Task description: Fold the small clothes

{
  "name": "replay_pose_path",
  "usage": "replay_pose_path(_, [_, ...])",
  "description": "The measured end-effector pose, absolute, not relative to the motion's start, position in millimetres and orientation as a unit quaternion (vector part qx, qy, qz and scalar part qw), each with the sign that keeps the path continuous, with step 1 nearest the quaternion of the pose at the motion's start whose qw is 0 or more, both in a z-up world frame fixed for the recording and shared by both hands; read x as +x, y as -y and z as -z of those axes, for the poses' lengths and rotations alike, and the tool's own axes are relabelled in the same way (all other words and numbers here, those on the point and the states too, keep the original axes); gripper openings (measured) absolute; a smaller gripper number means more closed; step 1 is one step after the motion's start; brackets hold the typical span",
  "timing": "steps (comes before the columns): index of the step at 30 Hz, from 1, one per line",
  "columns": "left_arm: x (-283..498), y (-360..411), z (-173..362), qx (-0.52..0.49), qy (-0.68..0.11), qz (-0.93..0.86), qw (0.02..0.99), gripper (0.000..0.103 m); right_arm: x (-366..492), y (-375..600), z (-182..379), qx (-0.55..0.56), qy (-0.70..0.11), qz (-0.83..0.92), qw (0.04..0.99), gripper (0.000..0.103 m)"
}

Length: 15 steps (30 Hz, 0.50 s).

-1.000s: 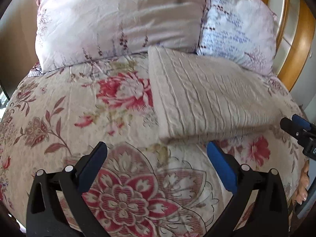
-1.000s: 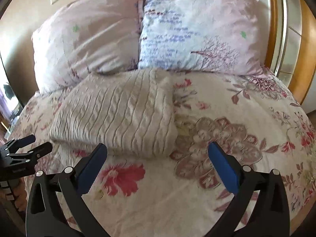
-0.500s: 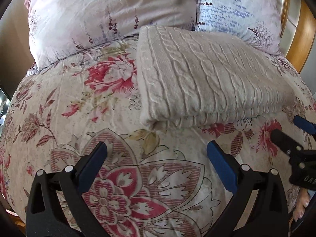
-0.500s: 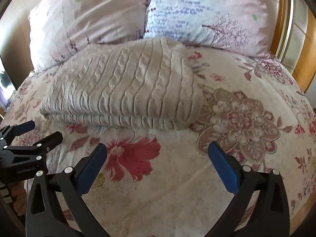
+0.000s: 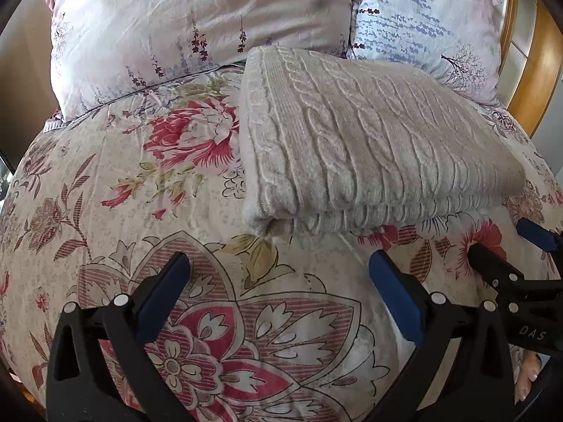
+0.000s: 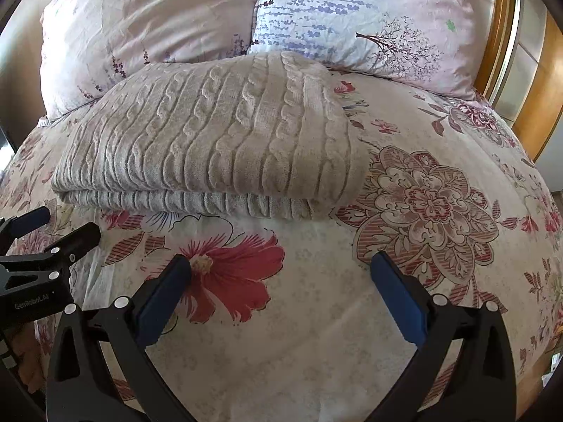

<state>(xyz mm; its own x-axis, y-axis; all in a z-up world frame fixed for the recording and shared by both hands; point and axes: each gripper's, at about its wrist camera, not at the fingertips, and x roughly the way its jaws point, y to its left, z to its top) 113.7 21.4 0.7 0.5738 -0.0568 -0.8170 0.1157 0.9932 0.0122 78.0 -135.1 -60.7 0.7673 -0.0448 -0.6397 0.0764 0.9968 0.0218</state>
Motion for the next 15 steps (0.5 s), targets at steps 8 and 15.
replay_pose_path(8, [113.4, -21.1, -0.8, 0.032, -0.459, 0.048, 0.887, 0.101, 78.6, 136.1, 60.7, 0.022, -0.340, 0.030, 0.940, 0.102])
replay_pose_path(15, [113.6, -21.4, -0.5, 0.031, -0.459, 0.048, 0.887, 0.101, 78.6, 137.0, 60.4, 0.021, -0.340, 0.028, 0.940, 0.102])
